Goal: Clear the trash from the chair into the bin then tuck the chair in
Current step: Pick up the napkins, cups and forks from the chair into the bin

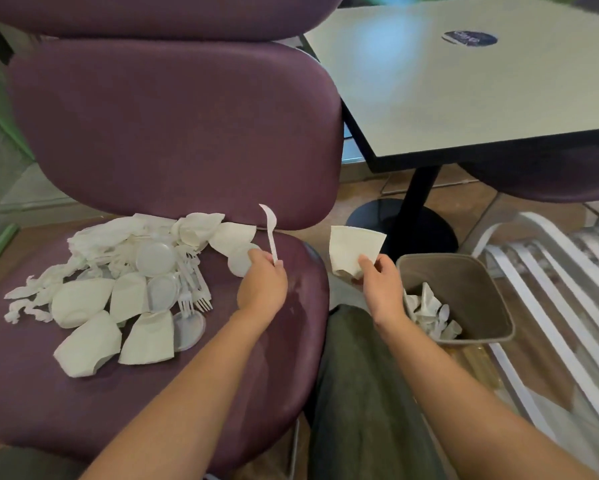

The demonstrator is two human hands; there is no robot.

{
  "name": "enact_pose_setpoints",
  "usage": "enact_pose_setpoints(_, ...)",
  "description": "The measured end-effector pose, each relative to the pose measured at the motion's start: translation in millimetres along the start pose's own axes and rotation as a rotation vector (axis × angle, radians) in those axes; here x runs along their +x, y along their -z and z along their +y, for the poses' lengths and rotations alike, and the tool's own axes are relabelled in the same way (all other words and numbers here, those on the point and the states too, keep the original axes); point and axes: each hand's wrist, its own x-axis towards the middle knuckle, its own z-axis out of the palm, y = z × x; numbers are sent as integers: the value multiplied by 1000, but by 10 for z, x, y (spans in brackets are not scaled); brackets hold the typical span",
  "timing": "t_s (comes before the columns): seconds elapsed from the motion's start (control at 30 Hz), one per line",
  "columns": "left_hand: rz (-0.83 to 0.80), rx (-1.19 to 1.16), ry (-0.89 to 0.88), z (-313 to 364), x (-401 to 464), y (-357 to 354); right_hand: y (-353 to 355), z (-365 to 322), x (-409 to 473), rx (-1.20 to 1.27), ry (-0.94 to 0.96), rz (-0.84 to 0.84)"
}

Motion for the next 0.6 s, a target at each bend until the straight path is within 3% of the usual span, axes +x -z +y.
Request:
enact_pose_setpoints(0.17,-267,-83,-147,372,-80,-387,432,131,144,46,-76,131)
enact_pose_setpoints(0.37,-437,-9,-246,765,-209,-916,1017,305,341,20,-166,325)
enact_pose_setpoints(0.53,-545,79,-286,994,-307,-1264,1292,491,521,-259,-366,200)
enact_pose_setpoints(0.6,-557,114,-300,1024,-325,-1386,1323,505,506,-190,-369,184)
